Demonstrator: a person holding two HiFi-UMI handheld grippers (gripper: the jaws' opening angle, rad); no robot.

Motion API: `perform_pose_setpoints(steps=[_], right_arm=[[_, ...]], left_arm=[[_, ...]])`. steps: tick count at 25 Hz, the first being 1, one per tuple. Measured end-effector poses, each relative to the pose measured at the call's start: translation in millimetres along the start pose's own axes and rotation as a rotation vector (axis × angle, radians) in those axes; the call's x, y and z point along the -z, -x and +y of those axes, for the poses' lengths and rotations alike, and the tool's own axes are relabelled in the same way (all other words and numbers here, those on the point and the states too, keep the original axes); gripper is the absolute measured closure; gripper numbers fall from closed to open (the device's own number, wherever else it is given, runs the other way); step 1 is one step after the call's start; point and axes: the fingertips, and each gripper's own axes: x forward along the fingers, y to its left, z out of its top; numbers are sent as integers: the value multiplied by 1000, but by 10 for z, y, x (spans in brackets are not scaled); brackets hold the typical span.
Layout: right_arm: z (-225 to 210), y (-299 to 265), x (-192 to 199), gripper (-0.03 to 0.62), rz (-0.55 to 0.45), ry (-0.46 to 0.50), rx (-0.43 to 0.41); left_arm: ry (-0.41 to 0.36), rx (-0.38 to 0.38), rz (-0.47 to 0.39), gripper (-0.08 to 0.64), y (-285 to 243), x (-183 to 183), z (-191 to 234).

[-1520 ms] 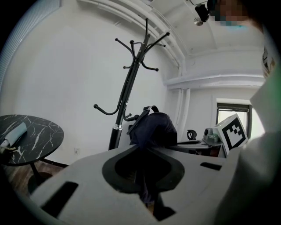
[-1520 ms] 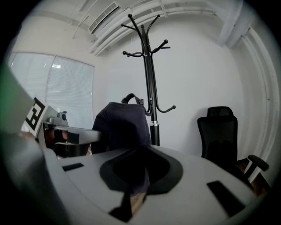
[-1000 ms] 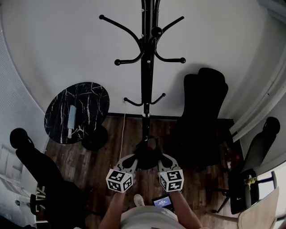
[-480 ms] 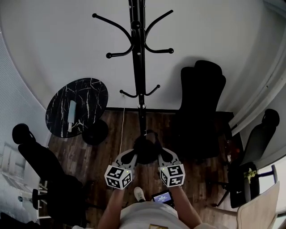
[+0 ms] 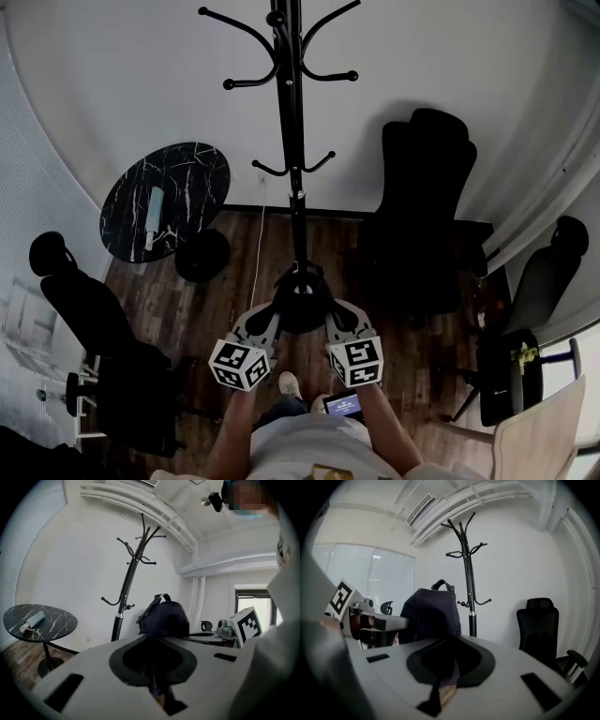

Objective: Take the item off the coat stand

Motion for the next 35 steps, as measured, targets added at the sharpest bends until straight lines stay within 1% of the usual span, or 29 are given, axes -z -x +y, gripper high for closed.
perform_pose_setpoints(steps=[5, 14, 21, 35], right_arm=[[24, 160, 59, 565, 5, 21, -1], [138, 206, -118, 565, -31, 59, -27], [135, 263, -148, 565, -45, 35, -32], [67, 364, -99, 566, -30, 45, -18]], left_arm=[[7, 8, -20, 531, 89, 78, -161], [-4, -5, -68, 531, 204, -109, -157], [-20, -7, -67, 531, 219, -113, -195], [-16, 12, -56, 531, 202, -50, -310]])
